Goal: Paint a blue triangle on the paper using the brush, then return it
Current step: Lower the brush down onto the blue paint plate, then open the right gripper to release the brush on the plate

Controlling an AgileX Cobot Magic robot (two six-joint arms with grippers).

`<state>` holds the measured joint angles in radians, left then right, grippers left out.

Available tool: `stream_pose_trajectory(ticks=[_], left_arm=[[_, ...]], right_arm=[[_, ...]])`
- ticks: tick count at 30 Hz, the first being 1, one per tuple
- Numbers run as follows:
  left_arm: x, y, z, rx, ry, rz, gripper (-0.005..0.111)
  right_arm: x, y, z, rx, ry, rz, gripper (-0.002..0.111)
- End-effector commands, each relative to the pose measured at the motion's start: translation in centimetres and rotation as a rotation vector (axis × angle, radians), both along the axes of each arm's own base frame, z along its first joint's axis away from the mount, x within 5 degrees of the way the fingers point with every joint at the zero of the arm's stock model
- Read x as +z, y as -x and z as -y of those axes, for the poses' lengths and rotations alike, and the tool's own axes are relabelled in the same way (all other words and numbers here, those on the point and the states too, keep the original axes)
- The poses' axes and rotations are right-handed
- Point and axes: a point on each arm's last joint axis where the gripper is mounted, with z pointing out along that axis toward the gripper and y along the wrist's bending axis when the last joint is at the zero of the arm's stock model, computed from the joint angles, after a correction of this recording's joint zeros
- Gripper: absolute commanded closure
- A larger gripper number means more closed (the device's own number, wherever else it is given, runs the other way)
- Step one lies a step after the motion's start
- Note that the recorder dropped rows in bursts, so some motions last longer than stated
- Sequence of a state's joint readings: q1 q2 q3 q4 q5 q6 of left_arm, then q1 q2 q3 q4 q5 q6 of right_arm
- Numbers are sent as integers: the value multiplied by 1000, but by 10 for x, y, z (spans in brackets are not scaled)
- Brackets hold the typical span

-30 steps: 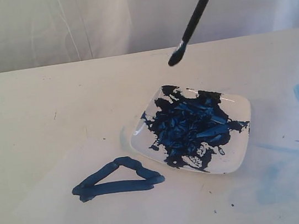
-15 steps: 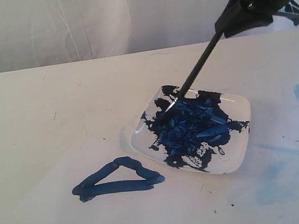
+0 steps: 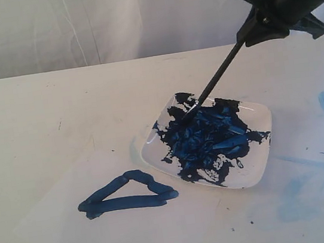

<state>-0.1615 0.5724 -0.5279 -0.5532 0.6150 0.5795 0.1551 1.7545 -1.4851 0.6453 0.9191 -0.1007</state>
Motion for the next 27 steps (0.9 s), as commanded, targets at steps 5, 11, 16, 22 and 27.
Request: stream_pose_trajectory(ticks=[5,11,16,22,27], left_arm=[[-1,1,2,-9,20,-9,107],[-1,1,1,-9,16,-7,107],[-1,1,1,-19,5,2,107],[-1,1,1,-20,4,3,107],[-1,1,1,-20,4,3,107]], right_arm=[[-59,-24,41,-66,-63,-334,108],[-78,-35,47,-126,-68,-351,108],[-97,-43,49,-161,-61,-356,108],[-114,-51,51,-217,-56,-363,108],[-123,-59,54,-280,-52,-336,108]])
